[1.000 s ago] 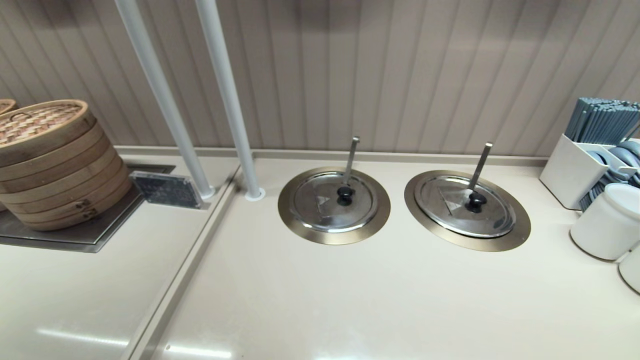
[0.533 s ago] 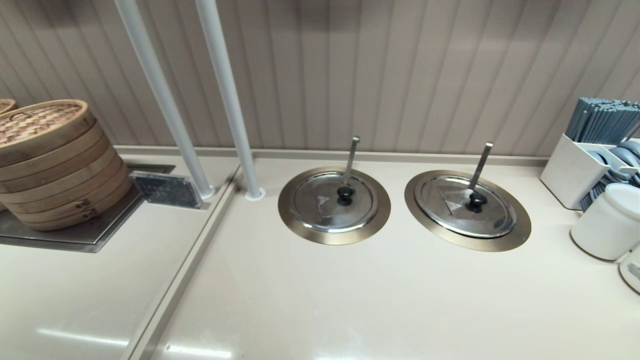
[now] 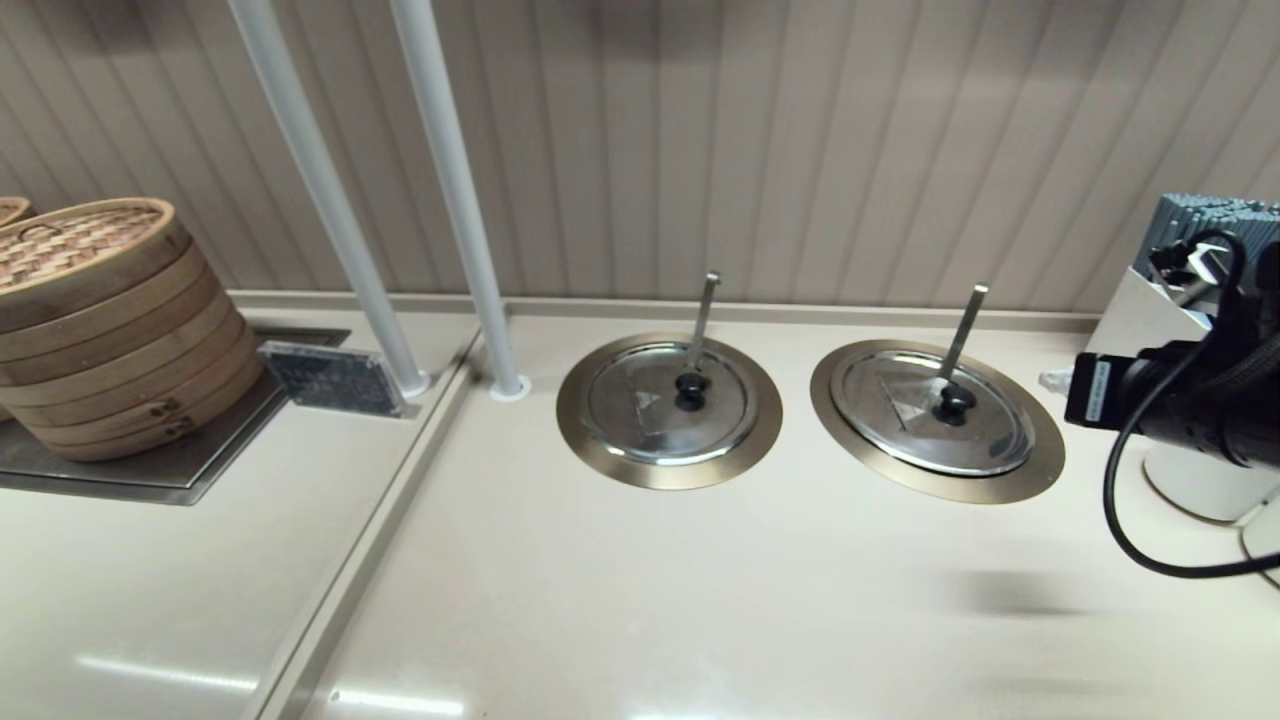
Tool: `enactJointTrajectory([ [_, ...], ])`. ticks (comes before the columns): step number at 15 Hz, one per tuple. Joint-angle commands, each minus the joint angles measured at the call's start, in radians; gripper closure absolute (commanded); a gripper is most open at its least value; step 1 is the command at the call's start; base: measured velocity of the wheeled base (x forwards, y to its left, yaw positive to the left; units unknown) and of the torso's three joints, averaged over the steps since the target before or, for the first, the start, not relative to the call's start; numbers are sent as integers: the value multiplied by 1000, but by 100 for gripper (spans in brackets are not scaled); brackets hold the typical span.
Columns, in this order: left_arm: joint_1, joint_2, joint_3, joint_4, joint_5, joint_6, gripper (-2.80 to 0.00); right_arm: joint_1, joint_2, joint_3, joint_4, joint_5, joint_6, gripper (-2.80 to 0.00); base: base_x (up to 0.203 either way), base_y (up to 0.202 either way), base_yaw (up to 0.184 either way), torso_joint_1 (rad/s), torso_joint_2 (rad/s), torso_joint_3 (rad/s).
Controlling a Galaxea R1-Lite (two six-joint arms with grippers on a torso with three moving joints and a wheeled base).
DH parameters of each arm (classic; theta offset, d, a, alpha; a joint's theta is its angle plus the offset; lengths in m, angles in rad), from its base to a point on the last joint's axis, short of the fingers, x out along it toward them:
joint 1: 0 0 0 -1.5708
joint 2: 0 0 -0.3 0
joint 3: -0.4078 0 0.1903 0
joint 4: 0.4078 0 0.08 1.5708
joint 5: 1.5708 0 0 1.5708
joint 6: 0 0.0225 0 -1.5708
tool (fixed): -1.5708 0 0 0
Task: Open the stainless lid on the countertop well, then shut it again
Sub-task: Open the lid
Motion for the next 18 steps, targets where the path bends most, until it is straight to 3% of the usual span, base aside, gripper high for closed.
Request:
enactJointTrajectory([
  [1,0,0,1,-1,0,0,0,8,126,-87,-13,-1,2,0,0,0,0,0,0,0],
  [3,0,0,-1,1,0,0,0,33,157,-123,-14,-6,4,0,0,0,0,0,0,0],
  [6,0,0,1,0,0,0,0,49,232,-209,-8,-79,6,0,0,0,0,0,0,0],
  [12,0,0,0,0,0,0,0,37,437,-349,-9,-91,6,0,0,0,0,0,0,0],
  [18,0,0,0,0,0,0,0,23,542,-368,-91,-127,6,0,0,0,0,0,0,0],
])
